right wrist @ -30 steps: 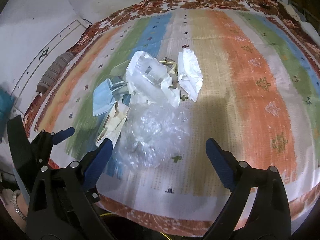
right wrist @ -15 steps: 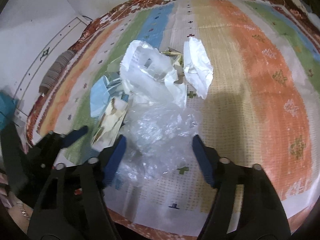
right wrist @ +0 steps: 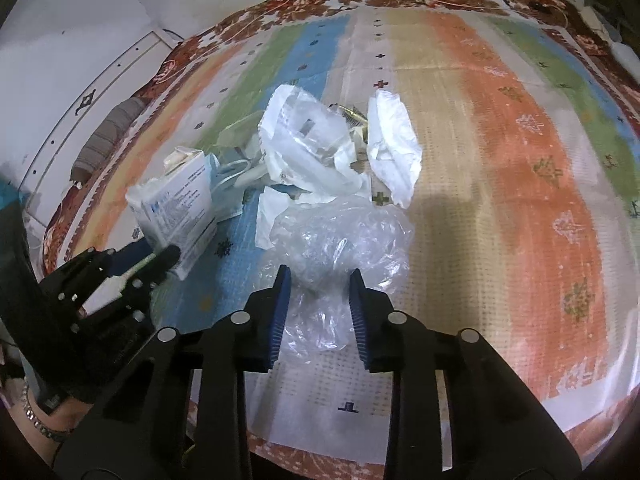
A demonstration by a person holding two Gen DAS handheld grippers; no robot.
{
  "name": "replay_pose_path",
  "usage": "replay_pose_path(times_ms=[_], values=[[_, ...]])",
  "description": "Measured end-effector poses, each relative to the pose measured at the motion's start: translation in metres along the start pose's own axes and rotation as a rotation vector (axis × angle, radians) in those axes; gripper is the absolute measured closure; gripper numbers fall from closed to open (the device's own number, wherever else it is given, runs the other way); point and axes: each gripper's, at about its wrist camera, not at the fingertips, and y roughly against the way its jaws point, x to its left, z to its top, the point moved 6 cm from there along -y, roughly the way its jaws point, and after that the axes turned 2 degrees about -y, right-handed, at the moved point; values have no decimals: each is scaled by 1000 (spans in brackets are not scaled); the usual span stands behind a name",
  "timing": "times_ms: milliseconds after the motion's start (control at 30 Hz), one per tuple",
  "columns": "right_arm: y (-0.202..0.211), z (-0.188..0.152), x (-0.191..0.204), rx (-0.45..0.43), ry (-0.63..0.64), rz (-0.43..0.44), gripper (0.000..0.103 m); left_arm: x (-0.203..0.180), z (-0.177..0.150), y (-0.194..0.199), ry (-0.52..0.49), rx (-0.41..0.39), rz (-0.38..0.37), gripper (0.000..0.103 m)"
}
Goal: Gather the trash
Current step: 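Grasp the white medicine box with the left tool while the right tool grasps the crumpled clear plastic bag, then carry the medicine box and plastic bag in both tools toward the bin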
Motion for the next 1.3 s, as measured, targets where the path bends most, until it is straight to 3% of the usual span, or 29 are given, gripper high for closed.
replay_pose_path(times_ms=[367,400,433,1067,1300], values=[[13,1,19,2,22,52,82,25,3,5,140,16,-28,79],[14,1,21,1,24,54,83,25,2,5,148,18,-30,79],[14,1,21,-1,28,54,92,26,3,7,157,20,-32,79],[53,-9,21,-43,21,60,93,35,6,52,327,40,-114,80],[71,-18,28,-68,68,36,93,30,7,79,318,21,-151,80]])
